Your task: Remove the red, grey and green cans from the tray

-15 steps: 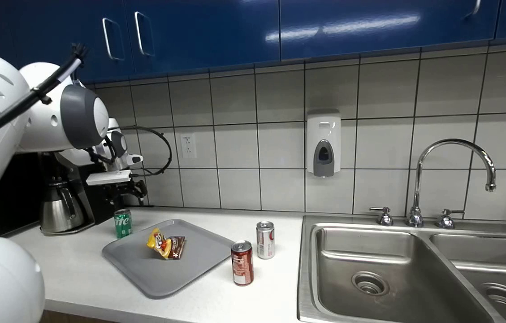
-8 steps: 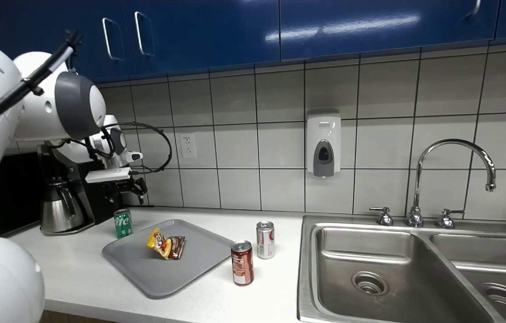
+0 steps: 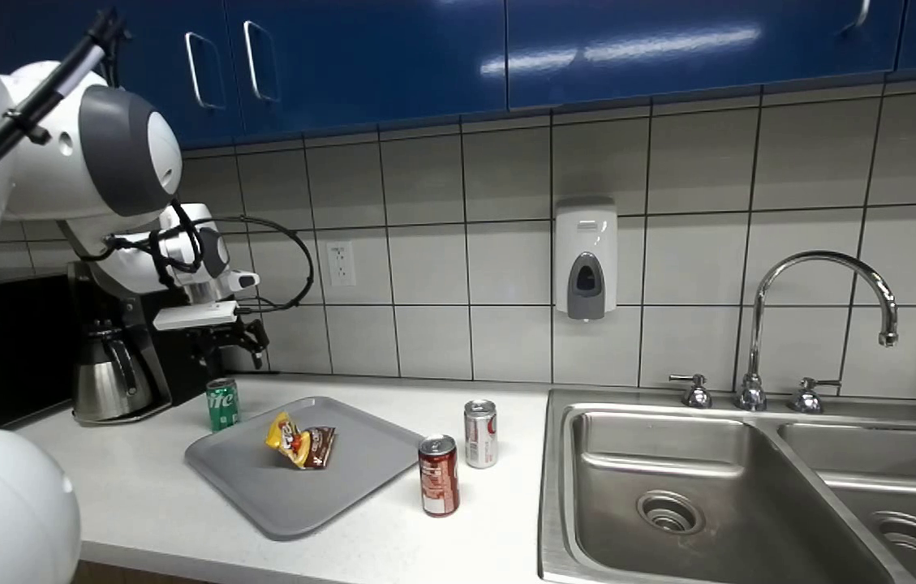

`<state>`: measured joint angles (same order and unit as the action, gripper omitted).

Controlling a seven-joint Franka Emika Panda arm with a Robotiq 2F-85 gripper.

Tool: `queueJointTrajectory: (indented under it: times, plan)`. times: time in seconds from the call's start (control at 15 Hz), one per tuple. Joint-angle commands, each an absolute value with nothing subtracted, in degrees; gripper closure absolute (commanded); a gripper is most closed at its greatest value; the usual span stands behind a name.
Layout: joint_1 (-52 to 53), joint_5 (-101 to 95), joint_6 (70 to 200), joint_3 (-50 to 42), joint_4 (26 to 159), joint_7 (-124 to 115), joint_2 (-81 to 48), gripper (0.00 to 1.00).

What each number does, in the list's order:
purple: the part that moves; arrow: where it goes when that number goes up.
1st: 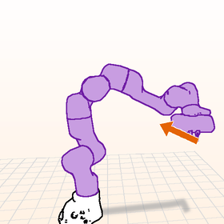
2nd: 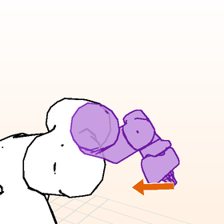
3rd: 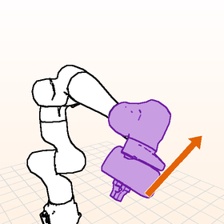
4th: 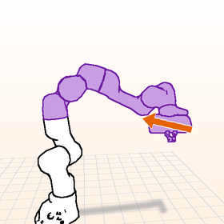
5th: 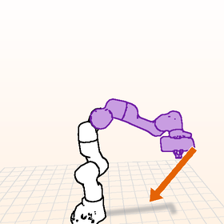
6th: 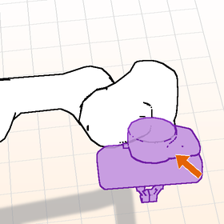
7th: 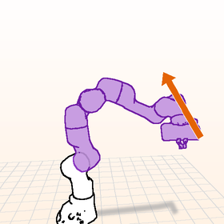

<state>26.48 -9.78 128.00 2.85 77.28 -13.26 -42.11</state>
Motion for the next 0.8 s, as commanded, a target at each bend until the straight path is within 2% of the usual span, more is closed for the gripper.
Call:
queueJointTrajectory:
  times: [0.0,0.73]
  plan:
    - [25.9,-10.1,130.9,2.6,85.4,-13.2,-36.4,0.0]
    - [22.4,-10.2,135.9,4.0,100.8,-12.7,-26.6,0.0]
